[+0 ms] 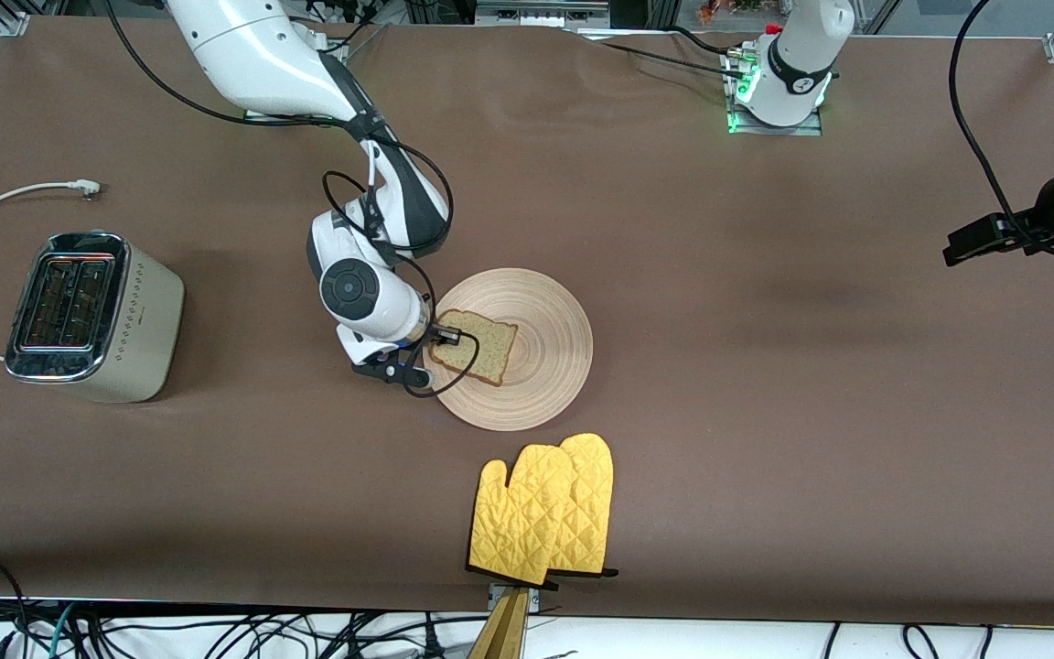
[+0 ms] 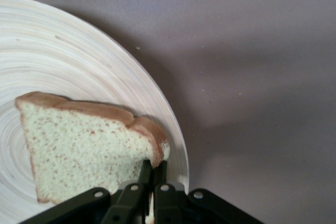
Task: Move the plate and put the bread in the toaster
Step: 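Grasp the bread slice's crust edge with the right gripper, then lift the bread with the right gripper and carry it to the toaster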
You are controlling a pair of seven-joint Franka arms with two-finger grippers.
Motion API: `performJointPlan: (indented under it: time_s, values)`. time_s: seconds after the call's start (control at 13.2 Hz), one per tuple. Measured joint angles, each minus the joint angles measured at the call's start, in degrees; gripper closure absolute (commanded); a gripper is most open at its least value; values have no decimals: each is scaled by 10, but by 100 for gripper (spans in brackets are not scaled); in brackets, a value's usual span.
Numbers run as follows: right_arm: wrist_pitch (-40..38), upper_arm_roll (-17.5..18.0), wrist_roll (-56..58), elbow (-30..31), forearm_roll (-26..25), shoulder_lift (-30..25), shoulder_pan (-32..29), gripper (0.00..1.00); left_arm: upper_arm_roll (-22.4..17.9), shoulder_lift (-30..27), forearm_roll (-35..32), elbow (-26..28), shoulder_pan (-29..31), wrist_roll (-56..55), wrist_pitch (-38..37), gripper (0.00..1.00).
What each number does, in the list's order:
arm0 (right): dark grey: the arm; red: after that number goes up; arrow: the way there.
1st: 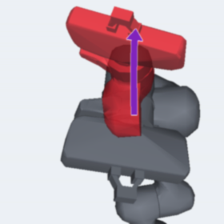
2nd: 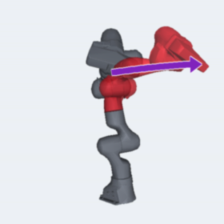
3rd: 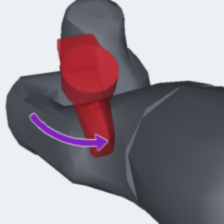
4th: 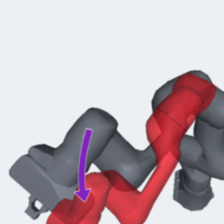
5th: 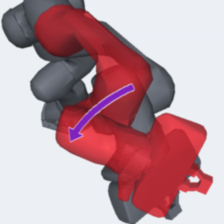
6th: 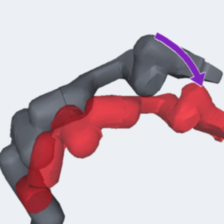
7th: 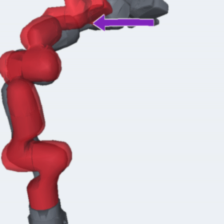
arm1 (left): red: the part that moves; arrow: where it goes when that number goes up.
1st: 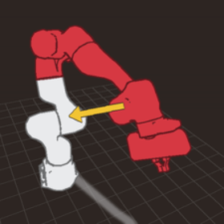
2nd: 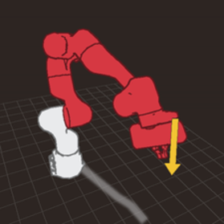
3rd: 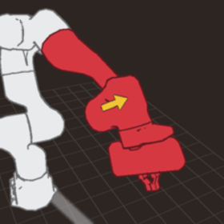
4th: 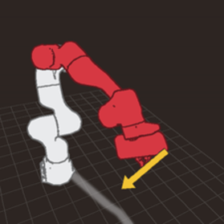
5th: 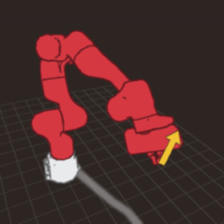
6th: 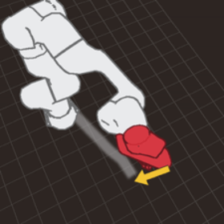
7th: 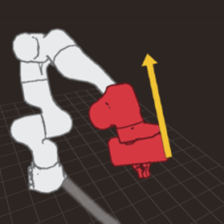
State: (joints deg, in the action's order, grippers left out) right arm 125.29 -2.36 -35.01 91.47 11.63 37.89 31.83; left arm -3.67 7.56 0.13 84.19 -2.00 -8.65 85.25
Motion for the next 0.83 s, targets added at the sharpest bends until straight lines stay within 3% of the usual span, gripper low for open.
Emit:
performJointPlan:
  time_s: [0.3,0.6,0.83]
  values:
    - [-75,-14,0,-31,-16,-30,0,100,0,2,0,0,0,0,0,0]
    - [-254,-48,19,-113,-81,-59,-1,100,0,3,0,0,0,0,0,0]
    - [-380,-101,85,-174,-88,-71,-2,100,0,4,0,0,0,0,0,0]
